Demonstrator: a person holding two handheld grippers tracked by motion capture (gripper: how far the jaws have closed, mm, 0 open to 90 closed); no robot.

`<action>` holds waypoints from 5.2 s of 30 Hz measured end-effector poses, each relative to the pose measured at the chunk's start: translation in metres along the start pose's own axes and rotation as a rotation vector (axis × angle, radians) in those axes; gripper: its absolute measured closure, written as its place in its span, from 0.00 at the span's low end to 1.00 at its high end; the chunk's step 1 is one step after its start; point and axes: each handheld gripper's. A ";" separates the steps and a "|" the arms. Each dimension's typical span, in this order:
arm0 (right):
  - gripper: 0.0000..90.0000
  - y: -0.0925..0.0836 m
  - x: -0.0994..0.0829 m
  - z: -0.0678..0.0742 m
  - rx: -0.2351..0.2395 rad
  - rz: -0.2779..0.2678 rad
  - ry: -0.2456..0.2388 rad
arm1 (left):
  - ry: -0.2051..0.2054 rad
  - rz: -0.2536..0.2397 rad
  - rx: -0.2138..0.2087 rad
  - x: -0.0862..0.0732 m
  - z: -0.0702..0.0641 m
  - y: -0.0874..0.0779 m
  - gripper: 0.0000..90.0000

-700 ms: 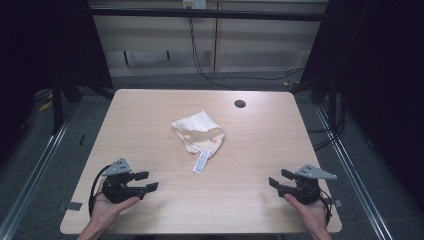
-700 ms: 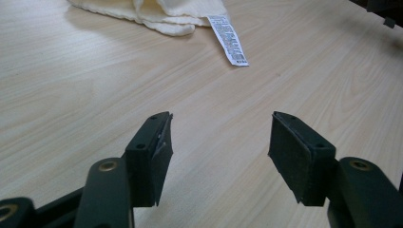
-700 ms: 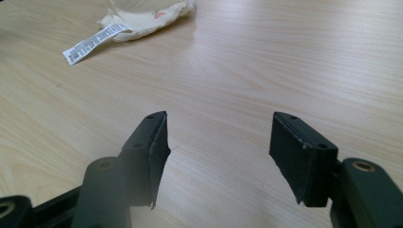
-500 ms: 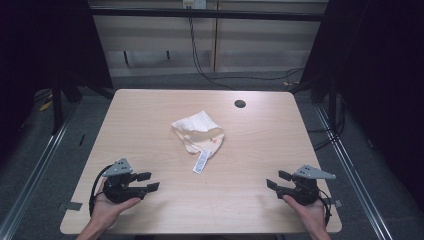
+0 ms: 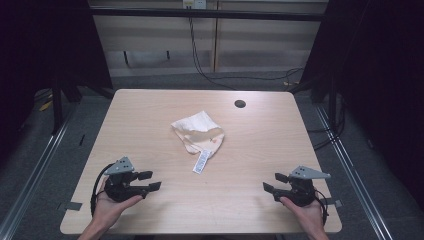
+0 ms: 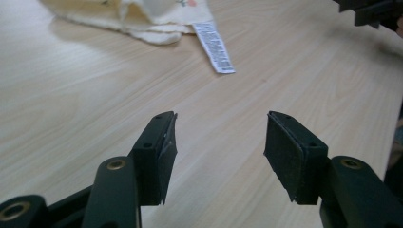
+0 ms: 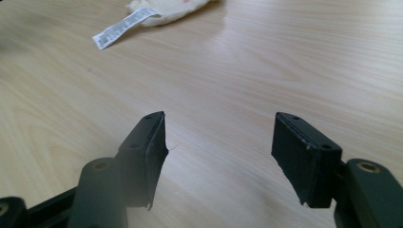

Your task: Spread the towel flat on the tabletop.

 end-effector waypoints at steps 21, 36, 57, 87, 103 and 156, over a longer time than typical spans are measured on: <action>0.44 0.005 0.001 0.012 0.066 0.026 -0.072 | 0.019 0.005 0.010 0.072 0.036 0.018 0.45; 0.40 0.009 0.002 0.013 0.071 0.056 -0.089 | 0.027 0.053 -0.019 0.092 0.055 0.067 0.53; 0.37 0.008 0.001 0.014 0.091 0.056 -0.110 | -0.034 0.057 0.029 0.123 0.085 0.111 0.60; 0.35 0.013 0.003 0.014 0.096 0.091 -0.124 | 0.007 0.131 0.097 0.107 0.078 0.153 0.82; 0.29 0.017 0.004 0.015 0.092 0.105 -0.108 | 0.009 0.112 0.086 0.092 0.060 0.147 0.94; 0.30 0.019 0.005 0.020 0.099 0.120 -0.135 | 0.322 0.212 -0.111 0.052 -0.055 0.107 0.72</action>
Point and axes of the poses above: each handheld gripper's, and its own axes: y roughly forward along the jaws, x roughly out of its top, z roughly to its left, and after that the axes turned 12 degrees about z, right-handed
